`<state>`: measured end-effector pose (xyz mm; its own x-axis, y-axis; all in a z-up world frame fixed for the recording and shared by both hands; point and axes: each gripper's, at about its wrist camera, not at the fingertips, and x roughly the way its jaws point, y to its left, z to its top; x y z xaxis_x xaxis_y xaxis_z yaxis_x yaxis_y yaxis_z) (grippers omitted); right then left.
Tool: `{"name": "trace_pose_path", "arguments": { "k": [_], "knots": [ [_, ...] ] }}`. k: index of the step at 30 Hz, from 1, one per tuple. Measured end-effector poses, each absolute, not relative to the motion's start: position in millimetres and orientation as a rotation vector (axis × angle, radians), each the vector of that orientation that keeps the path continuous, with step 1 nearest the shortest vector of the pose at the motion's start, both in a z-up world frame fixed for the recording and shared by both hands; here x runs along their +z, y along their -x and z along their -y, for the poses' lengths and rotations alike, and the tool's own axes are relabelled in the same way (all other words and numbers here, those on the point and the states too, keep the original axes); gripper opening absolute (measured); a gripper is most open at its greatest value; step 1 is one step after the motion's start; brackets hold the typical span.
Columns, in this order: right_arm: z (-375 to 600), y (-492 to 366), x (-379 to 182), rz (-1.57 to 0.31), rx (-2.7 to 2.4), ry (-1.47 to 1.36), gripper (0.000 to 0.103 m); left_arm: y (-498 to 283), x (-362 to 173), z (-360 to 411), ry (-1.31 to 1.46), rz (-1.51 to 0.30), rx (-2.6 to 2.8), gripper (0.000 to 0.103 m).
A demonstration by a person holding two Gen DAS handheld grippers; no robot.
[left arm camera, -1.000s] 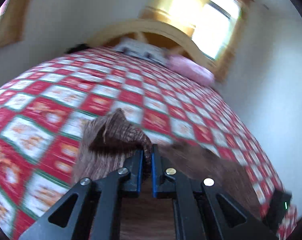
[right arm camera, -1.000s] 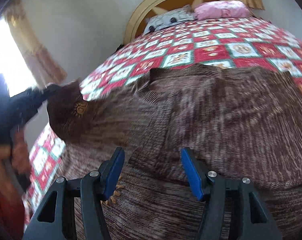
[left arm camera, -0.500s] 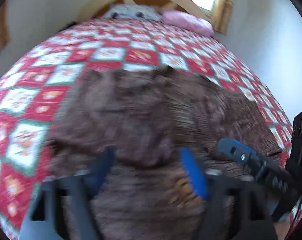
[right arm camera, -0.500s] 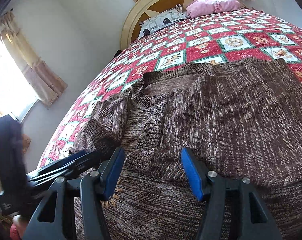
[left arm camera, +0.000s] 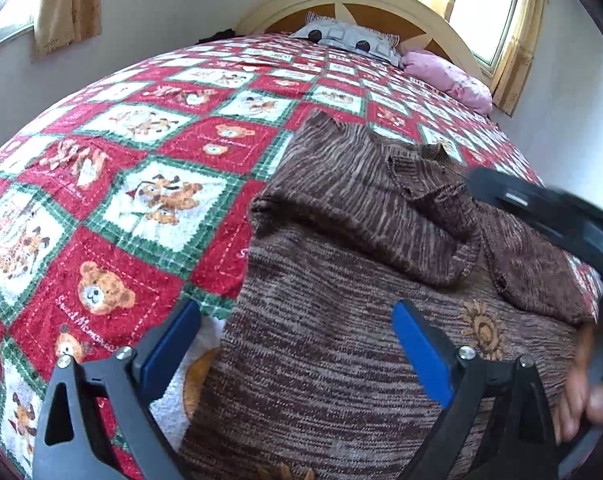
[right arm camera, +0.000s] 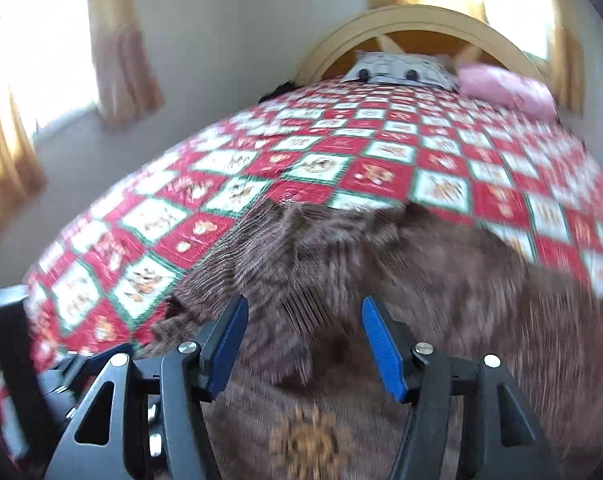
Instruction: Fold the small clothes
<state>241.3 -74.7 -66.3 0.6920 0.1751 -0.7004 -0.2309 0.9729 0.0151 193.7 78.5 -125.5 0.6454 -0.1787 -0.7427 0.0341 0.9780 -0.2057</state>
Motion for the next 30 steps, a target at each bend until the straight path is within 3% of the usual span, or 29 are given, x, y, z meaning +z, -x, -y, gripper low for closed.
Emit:
{"name": "trace_pose_path", "arguments": {
  "k": [5,8,9,10,11,12,21,30],
  "knots": [
    [67.6,-287.6,-110.7,-0.964,0.216,0.136,0.061,-188.8,-126.3,-91.1,0.267,-0.833,-0.160,0.099],
    [72.5,-277.8,-117.3,-0.917,0.230,0.155,0.060,-188.9,-127.9,-96.3,0.304,-0.823,-0.175,0.099],
    [74.2,-275.3,-116.2,-0.911,0.228,0.163,0.056,-189.7,-127.9,-95.3,0.306,-0.822,-0.175,0.099],
    [74.6,-274.6,-115.3,-0.910,0.224,0.168,0.040,-190.2,-127.7,-94.3,0.302,-0.823,-0.173,0.099],
    [77.2,-274.7,-112.8,-0.915,0.225,0.156,0.030,-190.6,-127.6,-93.0,0.296,-0.825,-0.171,0.099],
    [82.0,-275.2,-109.3,-0.924,0.238,0.119,0.012,-190.6,-127.4,-92.6,0.293,-0.825,-0.170,0.099],
    [171.2,-235.4,-50.4,-0.713,0.251,-0.219,0.010,-190.6,-128.1,-93.4,0.300,-0.824,-0.173,0.100],
    [228.5,-223.0,-127.2,-0.867,0.200,-0.467,0.012,-191.4,-128.1,-92.0,0.285,-0.829,-0.165,0.100]
  ]
}}
